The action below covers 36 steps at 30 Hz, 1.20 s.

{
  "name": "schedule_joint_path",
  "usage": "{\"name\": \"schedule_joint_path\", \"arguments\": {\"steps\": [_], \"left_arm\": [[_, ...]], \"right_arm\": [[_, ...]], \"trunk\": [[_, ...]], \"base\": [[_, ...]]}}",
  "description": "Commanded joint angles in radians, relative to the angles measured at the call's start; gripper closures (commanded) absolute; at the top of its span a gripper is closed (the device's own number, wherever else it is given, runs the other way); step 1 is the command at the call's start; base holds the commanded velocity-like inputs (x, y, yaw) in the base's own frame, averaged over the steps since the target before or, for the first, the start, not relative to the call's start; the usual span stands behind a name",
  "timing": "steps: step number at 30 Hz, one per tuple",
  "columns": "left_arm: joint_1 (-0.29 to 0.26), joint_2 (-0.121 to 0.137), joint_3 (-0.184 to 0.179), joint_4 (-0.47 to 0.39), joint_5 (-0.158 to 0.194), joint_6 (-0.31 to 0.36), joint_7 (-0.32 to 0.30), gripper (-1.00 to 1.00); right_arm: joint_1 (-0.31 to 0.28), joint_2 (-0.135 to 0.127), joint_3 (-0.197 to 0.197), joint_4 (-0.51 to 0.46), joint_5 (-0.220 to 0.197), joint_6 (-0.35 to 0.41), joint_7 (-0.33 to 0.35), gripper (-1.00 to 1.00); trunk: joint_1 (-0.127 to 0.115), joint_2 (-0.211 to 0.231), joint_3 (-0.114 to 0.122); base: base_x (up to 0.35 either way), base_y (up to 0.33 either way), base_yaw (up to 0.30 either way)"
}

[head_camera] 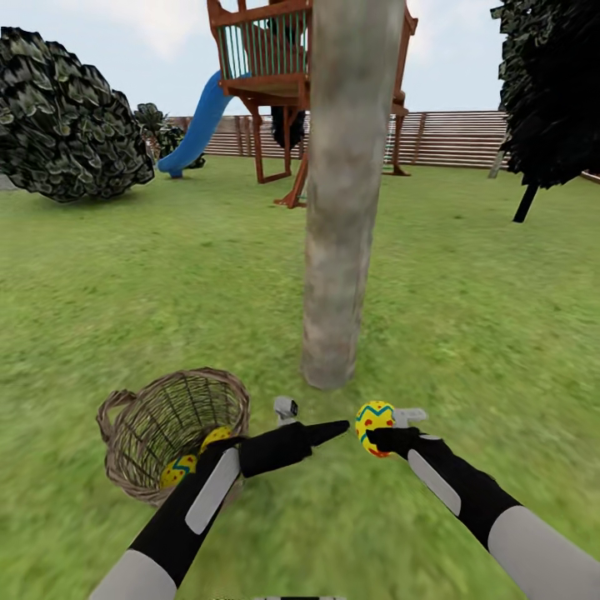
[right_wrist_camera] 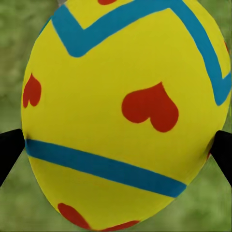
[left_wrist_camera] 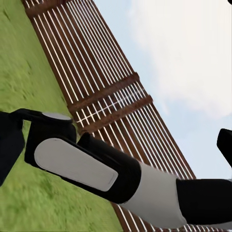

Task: Take the three Easter eggs out of the wicker basket on the lawn in the garden, then place them on the lawn next to a single tree (choose any tree) so that all three eggs are next to the same tree and none are left in the basket.

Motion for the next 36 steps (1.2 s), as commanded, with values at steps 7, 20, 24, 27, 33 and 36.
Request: {"name": "schedule_joint_path", "arguments": {"steps": [7, 20, 24, 27, 33, 36], "left_arm": [[0.0, -0.004, -0.001, 0.002, 0.008, -0.001, -0.001, -1.0], [0.001, -0.009, -0.001, 0.08, 0.009, -0.088, -0.008, -1.0], [0.001, -0.009, -0.001, 0.094, 0.009, -0.157, -0.008, -1.0], [0.001, -0.012, -0.001, 0.096, 0.009, -0.164, -0.007, -1.0], [0.001, -0.015, -0.048, 0.082, 0.011, -0.164, -0.007, -1.0], [0.001, -0.015, -0.05, 0.074, 0.022, -0.161, -0.009, -1.0]], "right_arm": [[-0.001, 0.006, 0.028, 0.018, -0.01, 0.0, -0.01, 1.0], [-0.001, 0.122, 0.034, 0.191, 0.208, -0.107, -0.004, 1.0], [-0.001, 0.123, 0.032, 0.191, 0.208, -0.113, -0.009, 1.0], [-0.001, 0.123, 0.031, 0.19, 0.209, -0.112, -0.009, 1.0], [-0.002, 0.123, 0.031, 0.19, 0.207, -0.111, -0.009, 1.0], [-0.002, 0.123, 0.031, 0.19, 0.206, -0.111, -0.009, 1.0]], "trunk": [[0.0, 0.0, -0.001], [0.0, 0.0, -0.001], [0.0, -0.001, -0.005], [0.002, -0.001, -0.016], [0.004, -0.003, -0.04], [0.006, -0.003, -0.051]], "base": [[0.0, -0.247, 0.3], [0.0, -0.021, 0.065], [0.0, 0.0, 0.0], [0.0, 0.0, 0.0], [0.0, 0.0, 0.0], [0.0, 0.0, 0.0]]}}
